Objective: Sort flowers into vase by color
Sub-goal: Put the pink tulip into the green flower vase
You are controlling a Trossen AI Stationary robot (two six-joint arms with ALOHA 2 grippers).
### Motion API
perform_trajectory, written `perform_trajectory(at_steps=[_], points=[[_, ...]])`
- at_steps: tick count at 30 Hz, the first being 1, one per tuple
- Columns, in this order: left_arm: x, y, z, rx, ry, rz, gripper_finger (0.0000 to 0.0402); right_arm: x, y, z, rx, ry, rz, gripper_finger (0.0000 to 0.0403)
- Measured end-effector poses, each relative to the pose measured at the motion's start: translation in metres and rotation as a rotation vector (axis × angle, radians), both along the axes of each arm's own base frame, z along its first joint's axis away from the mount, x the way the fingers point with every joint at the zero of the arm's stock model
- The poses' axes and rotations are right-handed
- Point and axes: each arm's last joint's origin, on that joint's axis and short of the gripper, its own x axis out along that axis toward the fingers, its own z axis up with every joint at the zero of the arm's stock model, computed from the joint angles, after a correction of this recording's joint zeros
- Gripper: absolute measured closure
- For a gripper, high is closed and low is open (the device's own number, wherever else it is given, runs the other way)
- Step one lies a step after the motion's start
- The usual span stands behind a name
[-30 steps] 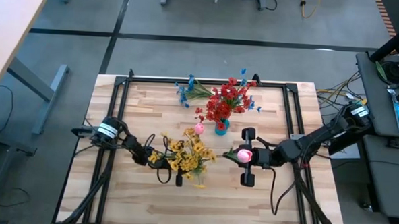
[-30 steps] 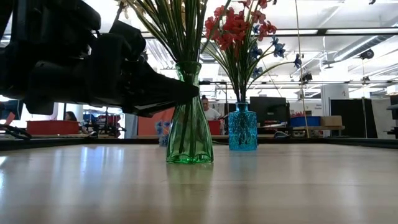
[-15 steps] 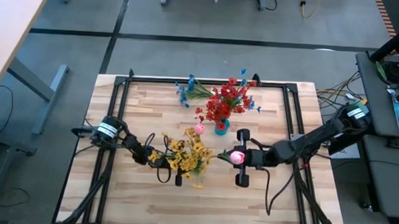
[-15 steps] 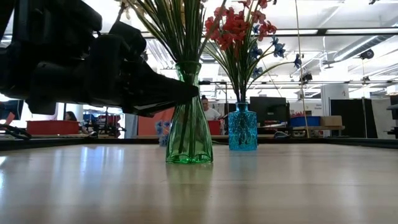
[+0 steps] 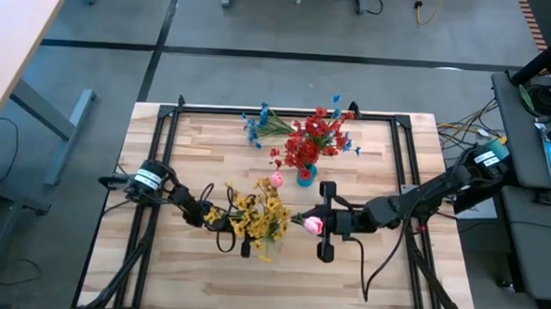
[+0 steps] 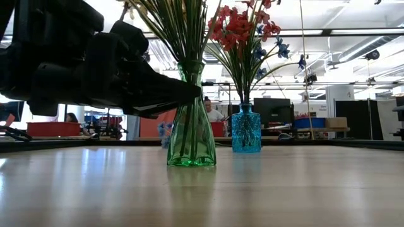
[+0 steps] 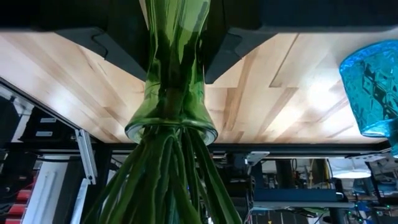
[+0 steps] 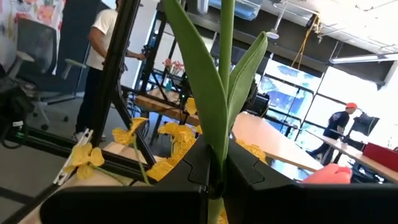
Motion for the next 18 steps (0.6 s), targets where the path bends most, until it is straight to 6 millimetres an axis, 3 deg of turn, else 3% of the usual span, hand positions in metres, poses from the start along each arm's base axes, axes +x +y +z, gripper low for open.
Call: perform_trajectory(at_steps=[9, 18], points=[[0.0000, 0.0001, -0.0004, -0.001, 0.003, 0.000, 0.0288, 0.0069, -0.0009, -0.0064, 0.032, 0.010, 0.134, 0.0390], [0.0001, 0.0005, -0.0005, -0.007, 0.005, 0.002, 0.0288, 0.0063, -0.0014, -0.0009, 0.041, -0.054, 0.136, 0.0390]])
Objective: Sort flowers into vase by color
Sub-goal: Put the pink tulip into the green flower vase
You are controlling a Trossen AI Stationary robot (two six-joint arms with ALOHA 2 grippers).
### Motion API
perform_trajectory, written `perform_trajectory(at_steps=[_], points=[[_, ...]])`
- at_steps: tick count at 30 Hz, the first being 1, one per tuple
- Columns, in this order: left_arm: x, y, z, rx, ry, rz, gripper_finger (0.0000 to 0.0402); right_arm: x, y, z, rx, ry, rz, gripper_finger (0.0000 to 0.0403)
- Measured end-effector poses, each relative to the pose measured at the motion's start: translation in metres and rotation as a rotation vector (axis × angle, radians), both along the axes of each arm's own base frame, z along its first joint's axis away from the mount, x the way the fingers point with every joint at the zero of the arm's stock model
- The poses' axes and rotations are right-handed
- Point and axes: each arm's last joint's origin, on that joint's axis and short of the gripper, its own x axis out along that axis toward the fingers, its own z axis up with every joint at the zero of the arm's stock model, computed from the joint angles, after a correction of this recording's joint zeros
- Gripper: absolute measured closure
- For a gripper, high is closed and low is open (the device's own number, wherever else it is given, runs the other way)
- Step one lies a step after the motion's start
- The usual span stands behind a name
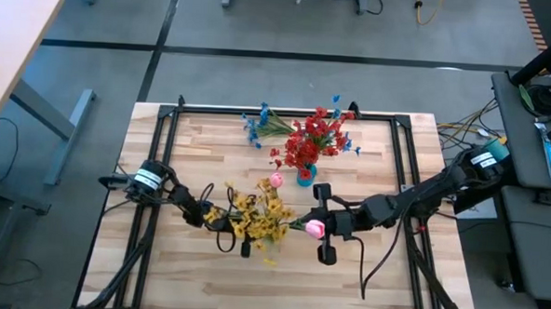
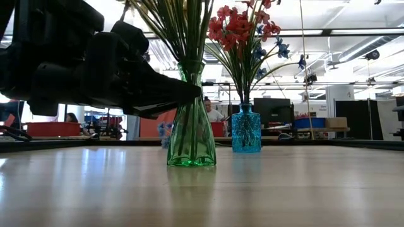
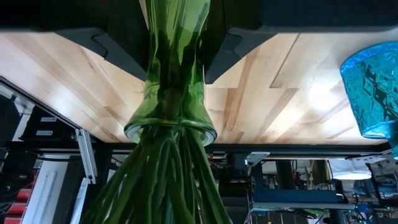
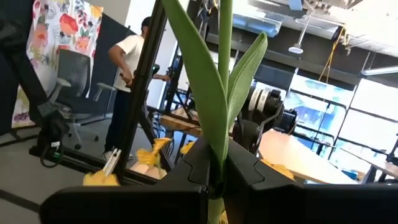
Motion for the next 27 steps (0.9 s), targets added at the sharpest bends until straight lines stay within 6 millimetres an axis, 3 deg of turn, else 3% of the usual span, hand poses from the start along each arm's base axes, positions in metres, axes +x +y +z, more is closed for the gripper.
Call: perform_trajectory(at_steps=[27], points=[[0.000, 0.000, -0.001, -0.004, 0.002, 0.001, 0.0288, 0.030, -0.002, -0.044, 0.070, 0.164, -0.018, 0.0390]])
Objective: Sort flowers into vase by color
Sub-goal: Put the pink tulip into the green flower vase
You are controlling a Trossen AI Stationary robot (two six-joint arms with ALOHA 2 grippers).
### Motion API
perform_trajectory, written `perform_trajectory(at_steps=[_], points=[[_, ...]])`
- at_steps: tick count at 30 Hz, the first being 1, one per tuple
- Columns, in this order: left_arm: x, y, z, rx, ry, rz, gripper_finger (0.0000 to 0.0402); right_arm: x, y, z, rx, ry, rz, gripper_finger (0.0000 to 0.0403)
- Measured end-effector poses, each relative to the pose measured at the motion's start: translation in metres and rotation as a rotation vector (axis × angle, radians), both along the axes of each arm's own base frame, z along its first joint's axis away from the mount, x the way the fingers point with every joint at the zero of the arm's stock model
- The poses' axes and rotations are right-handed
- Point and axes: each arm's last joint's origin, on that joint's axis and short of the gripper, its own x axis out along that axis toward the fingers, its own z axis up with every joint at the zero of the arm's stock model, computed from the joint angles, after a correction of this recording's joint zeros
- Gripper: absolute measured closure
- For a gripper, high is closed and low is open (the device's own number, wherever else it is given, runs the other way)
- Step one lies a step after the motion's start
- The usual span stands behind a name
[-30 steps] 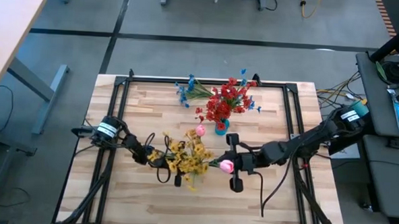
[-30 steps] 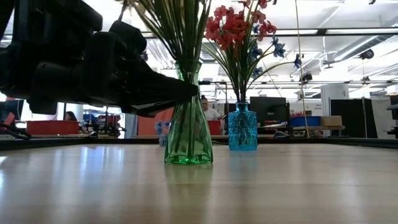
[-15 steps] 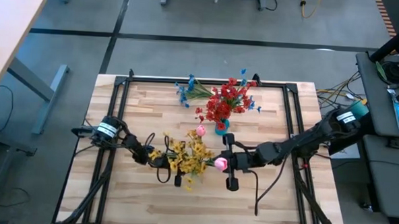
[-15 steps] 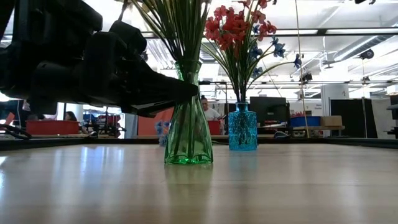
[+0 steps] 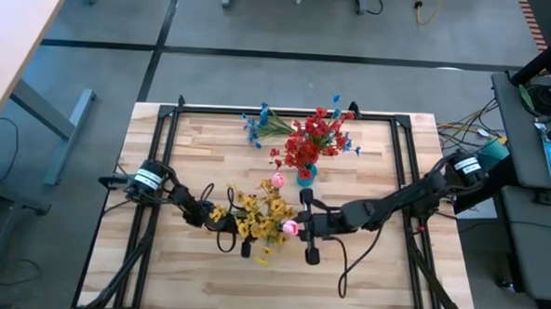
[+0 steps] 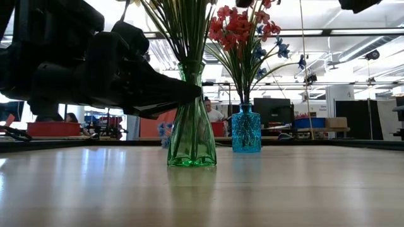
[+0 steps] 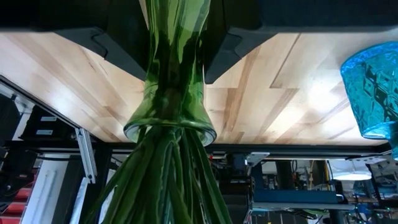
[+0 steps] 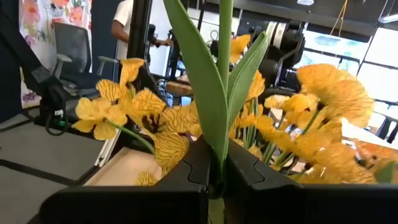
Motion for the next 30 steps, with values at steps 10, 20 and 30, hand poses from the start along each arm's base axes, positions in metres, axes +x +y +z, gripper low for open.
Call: perform_trajectory(at_steps=[10, 20, 30], points=[[0.000, 0.000, 0.000, -0.003, 0.001, 0.001, 0.0288, 0.006, -0.001, -0.013, 0.025, 0.067, -0.012, 0.0390], [0.000, 0.000, 0.000, -0.008, 0.001, 0.001, 0.0288, 0.007, -0.003, -0.023, 0.017, 0.165, -0.020, 0.0390], [0.000, 0.000, 0.000, -0.011, 0.002, 0.001, 0.0288, 0.006, -0.003, -0.026, -0.019, 0.203, -0.018, 0.0390]])
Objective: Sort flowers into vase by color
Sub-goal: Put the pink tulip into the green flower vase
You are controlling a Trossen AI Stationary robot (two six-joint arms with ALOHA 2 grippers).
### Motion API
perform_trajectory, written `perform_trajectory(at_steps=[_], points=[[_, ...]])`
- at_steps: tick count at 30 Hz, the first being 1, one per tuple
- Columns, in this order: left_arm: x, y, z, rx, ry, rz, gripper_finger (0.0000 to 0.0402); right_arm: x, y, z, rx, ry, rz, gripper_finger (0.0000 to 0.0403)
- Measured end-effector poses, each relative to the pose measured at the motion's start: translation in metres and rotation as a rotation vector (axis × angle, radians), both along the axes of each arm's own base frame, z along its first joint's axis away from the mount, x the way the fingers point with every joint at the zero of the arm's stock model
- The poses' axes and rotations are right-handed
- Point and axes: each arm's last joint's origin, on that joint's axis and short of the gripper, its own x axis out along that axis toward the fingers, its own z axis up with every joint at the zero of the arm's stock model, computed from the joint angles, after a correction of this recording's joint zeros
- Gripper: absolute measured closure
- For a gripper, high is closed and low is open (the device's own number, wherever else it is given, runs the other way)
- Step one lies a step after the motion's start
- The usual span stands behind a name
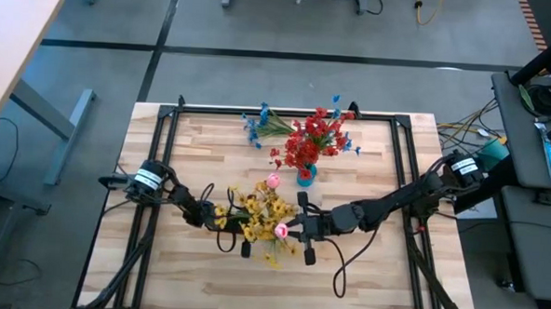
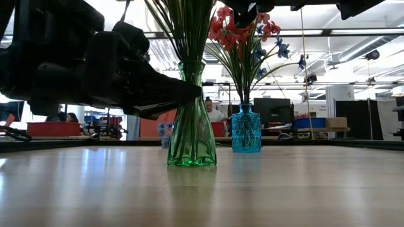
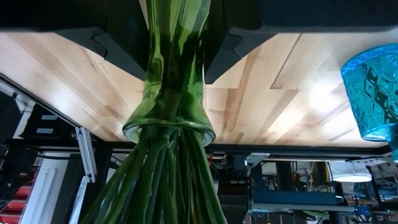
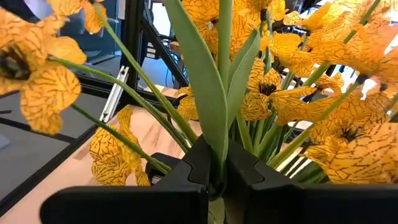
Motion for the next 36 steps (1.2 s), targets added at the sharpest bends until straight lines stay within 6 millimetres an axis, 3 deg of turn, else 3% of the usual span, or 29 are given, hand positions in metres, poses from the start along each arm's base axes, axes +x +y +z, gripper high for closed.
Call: perform_trajectory(at_steps=[20, 29, 36], points=[[-0.001, 0.000, 0.000, 0.000, 0.000, 0.000, 0.0288, -0.004, -0.002, 0.009, 0.049, -0.002, -0.010, 0.0386], [-0.001, 0.000, 0.000, -0.002, -0.003, 0.000, 0.0285, -0.005, -0.002, 0.011, 0.073, 0.006, -0.013, 0.0281], [-0.002, 0.001, -0.001, -0.007, 0.003, 0.002, 0.0258, -0.013, -0.004, 0.018, 0.109, 0.068, -0.020, 0.0195]])
